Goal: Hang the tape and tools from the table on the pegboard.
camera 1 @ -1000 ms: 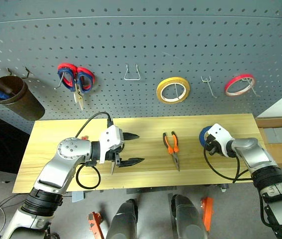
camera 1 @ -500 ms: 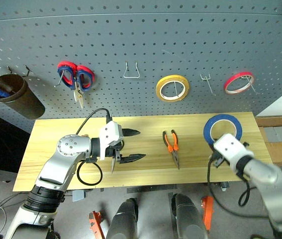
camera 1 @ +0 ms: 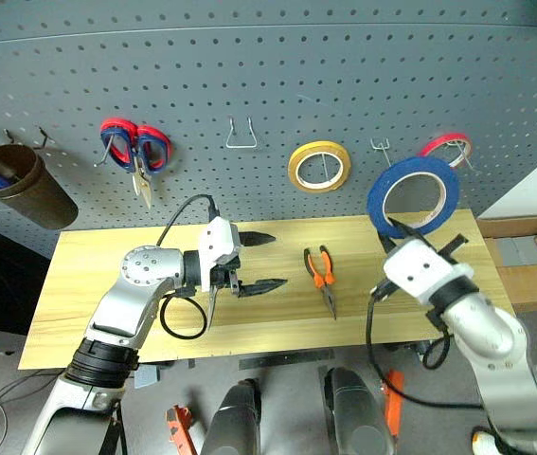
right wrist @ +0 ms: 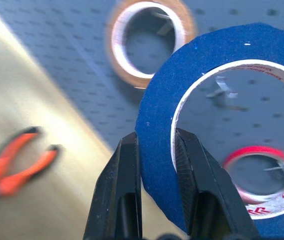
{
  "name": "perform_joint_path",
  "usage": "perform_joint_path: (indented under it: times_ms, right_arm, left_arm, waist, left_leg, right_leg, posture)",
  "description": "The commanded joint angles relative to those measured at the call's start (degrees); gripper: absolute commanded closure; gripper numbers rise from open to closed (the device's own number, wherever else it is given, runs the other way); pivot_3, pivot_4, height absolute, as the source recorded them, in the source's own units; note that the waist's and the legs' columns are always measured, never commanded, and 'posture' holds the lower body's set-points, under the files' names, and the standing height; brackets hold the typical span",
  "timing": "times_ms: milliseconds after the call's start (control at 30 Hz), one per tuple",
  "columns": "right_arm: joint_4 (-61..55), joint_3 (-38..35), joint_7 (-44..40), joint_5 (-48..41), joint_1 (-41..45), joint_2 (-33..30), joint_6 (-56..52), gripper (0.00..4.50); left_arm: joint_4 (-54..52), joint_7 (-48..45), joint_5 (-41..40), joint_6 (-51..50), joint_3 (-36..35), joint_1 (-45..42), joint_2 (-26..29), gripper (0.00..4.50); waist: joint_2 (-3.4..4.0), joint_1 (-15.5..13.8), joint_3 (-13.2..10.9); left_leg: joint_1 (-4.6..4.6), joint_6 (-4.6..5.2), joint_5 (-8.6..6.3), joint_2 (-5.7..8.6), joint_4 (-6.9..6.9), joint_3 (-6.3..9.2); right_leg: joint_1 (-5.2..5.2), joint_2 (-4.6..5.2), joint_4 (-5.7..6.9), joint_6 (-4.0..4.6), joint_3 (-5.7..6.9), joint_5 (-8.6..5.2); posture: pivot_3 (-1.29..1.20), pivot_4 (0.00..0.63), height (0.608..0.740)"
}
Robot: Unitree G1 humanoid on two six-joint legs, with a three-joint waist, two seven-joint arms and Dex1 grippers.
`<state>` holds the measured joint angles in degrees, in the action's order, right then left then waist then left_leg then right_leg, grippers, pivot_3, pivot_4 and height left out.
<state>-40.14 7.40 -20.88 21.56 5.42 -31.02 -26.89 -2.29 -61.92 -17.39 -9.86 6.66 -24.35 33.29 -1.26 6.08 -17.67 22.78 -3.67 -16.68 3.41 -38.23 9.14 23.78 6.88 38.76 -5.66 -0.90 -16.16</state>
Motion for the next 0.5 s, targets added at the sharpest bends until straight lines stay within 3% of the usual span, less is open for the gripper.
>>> perform_joint_path:
  times_ms: [33, 233, 467, 500]
  right_arm:
    - [5.79, -2.31, 0.16, -1.75, 4.35, -0.31, 5.32, 4.10]
    - [18.59, -2.61, 1.18, -3.58, 11.38, 0.23, 12.93, 4.10]
    - [24.63, -1.79, 0.97, -4.79, 14.42, 2.53, 16.54, 4.10]
    - [25.22, -1.72, 1.08, -4.81, 14.40, 2.92, 16.62, 3.75]
  left_arm:
    - [-1.59, 1.33, -1.11, 0.36, -1.97, -0.74, -0.59, 0.20]
    - [-2.56, 2.47, -0.60, 0.47, -2.22, 0.37, -0.22, 0.20]
    - [-3.12, 3.67, -0.60, 0.51, -2.99, 1.28, 0.30, 0.20]
    - [-2.96, 3.82, -0.54, 0.62, -3.25, 1.47, 0.47, 0.20]
  waist:
    - [-0.01, 0.15, -0.01]
    - [-0.02, 0.29, -0.02]
    - [-0.02, 0.31, -0.02]
    - [-0.02, 0.31, -0.02]
  left_leg:
    - [0.01, -0.03, 0.02, 0.03, 0.02, -0.02]
    - [0.05, -0.02, 0.01, 0.04, 0.10, -0.08]
    - [0.13, -0.03, 0.02, 0.02, 0.10, -0.16]
    - [0.13, -0.03, 0.02, 0.02, 0.10, -0.17]
  right_leg:
    - [0.00, 0.03, -0.04, 0.00, -0.01, 0.00]
    - [0.05, 0.07, -0.14, 0.00, 0.00, 0.00]
    - [0.25, 0.09, -0.03, 0.00, -0.03, 0.00]
    - [0.25, 0.09, -0.03, 0.00, -0.04, 0.00]
  posture:
    - [-0.17, 0.325, 0.740]
    - [-0.15, 0.322, 0.740]
    - [-0.14, 0.321, 0.740]
    - [-0.14, 0.321, 0.740]
